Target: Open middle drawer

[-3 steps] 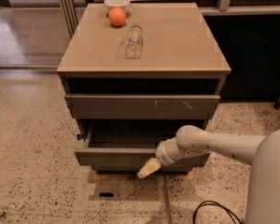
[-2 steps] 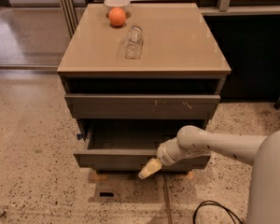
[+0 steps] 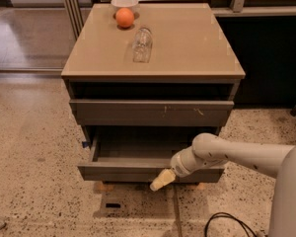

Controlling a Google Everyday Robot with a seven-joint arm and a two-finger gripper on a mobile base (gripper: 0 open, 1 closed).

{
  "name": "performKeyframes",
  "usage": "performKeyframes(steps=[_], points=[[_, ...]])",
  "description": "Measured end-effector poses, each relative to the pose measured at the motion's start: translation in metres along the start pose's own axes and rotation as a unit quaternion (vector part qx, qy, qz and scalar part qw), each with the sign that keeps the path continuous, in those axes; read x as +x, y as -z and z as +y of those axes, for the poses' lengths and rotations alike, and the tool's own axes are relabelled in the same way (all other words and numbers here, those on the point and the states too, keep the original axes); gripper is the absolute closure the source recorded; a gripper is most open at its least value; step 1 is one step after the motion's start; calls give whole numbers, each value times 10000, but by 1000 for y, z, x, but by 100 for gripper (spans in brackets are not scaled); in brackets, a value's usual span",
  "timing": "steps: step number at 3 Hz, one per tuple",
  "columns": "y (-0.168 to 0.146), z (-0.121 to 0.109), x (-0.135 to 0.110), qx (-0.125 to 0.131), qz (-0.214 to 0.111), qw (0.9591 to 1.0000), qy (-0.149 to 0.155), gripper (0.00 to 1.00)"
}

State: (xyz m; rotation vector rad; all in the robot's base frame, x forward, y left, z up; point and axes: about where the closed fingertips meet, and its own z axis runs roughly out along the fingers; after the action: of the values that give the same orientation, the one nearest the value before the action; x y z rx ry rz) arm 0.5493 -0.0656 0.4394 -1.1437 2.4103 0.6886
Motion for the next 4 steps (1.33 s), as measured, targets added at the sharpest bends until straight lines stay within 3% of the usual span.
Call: performKeyframes(steps=[1,2,3,4], points=[[-1,8,3,-155,-16,9999,33,0],[0,21,8,-508,-142,9986,-92,0],[0,22,9,-520,-136,9985,-88,0],[-2,37,12,-714,-106,9974,-83,0]])
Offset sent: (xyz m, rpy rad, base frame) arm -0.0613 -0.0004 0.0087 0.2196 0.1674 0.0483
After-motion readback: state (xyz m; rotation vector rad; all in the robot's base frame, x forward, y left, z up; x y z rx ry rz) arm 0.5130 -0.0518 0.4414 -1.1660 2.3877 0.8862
